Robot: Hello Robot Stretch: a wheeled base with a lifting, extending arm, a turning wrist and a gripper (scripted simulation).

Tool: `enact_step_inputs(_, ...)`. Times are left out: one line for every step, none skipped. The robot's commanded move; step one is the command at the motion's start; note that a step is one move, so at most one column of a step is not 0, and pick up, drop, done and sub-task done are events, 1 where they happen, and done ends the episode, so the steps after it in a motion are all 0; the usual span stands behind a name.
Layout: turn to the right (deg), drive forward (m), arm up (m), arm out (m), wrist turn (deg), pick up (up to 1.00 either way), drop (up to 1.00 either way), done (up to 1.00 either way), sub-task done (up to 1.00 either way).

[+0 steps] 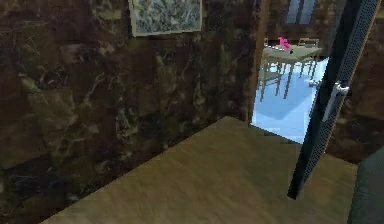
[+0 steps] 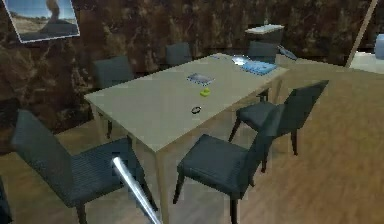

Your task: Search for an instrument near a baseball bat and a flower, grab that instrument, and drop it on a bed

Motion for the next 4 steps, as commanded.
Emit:
enact_step_inputs(9.0, 0.0, 0.0, 0.0, 0.0, 0.0, 0.0, 0.0, 0.0)
enact_step_inputs(0.0, 1.0, 0.0, 0.0, 0.0, 0.0, 0.0, 0.0, 0.0)
enact_step_inputs(0.0, 0.65, 0.0, 0.0, 0.0, 0.0, 0.0, 0.0, 0.0)
enact_step_inputs(36.0, 0.0, 0.0, 0.0, 0.0, 0.0, 0.0, 0.0, 0.0)
